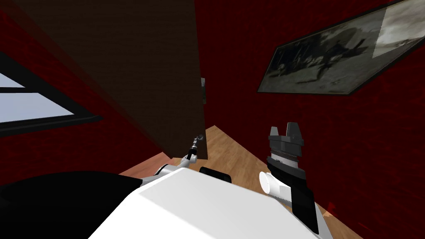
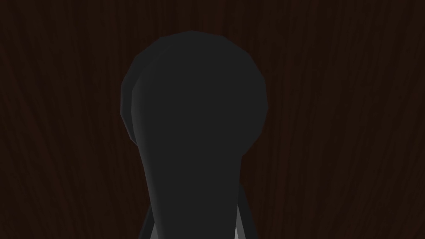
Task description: Push the door open
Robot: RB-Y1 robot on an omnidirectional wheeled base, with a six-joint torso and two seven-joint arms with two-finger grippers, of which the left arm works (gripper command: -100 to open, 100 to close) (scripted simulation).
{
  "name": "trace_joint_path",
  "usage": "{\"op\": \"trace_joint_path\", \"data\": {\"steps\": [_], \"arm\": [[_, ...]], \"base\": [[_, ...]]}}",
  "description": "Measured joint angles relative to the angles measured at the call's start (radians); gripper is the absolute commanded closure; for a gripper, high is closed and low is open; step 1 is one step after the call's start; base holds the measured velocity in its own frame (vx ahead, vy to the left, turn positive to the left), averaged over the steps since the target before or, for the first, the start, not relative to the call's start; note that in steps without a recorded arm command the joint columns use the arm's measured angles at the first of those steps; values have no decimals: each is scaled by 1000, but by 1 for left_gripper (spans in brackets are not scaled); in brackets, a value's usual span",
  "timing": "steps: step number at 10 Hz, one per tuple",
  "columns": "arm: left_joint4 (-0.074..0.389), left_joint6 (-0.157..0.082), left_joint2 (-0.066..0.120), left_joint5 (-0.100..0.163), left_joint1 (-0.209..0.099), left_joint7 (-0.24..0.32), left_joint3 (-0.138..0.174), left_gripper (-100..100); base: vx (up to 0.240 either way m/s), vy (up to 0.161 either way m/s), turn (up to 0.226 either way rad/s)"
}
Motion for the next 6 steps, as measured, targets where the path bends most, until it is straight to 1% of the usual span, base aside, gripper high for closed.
{"op": "trace_joint_path", "data": {"steps": [1, 2, 4, 5, 6], "arm": [[-49, 26, -1, 4, 22, -8, 12, 100], [-47, 30, 3, 7, 18, -11, 23, 100], [-37, 20, 8, 13, 18, -13, 42, 100], [-28, 15, 10, 17, 13, -16, 51, 100], [-26, 15, 12, 20, 13, -18, 60, 100]], "base": [[157, -73, 72], [172, -87, 68], [173, -63, 61], [163, -63, 58], [164, -89, 67]]}}
